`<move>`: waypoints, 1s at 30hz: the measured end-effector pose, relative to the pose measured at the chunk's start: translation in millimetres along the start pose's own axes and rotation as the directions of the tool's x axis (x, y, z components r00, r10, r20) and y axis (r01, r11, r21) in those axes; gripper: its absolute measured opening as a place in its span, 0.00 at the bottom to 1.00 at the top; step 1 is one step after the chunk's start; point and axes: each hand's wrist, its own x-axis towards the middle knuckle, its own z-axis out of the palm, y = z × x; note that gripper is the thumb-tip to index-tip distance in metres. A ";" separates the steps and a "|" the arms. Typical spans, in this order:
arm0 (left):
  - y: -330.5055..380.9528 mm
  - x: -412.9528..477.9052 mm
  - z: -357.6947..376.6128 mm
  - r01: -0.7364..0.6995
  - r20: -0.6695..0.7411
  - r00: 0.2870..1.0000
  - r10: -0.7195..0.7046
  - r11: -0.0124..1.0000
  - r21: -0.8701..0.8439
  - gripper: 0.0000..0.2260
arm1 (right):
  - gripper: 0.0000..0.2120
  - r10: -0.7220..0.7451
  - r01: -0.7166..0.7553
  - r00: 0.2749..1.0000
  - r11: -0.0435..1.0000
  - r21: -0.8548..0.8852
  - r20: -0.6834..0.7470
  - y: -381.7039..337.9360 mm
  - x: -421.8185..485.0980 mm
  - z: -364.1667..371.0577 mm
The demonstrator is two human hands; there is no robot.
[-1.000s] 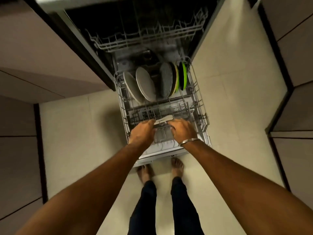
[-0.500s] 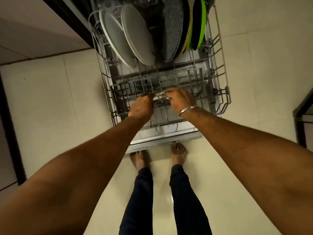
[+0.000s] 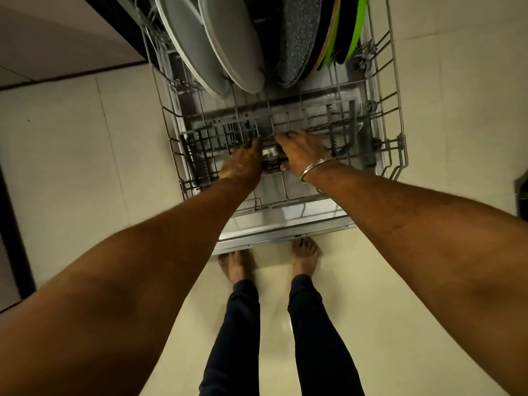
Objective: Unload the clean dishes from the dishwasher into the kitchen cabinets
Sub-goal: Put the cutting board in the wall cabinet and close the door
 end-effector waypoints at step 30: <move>1.0 -4.6 9.1 -0.003 -0.001 1.000 0.003 0.982 0.189 0.20 | 0.12 0.079 -0.083 0.996 0.981 -0.176 -0.030 -11.1 1.7 15.3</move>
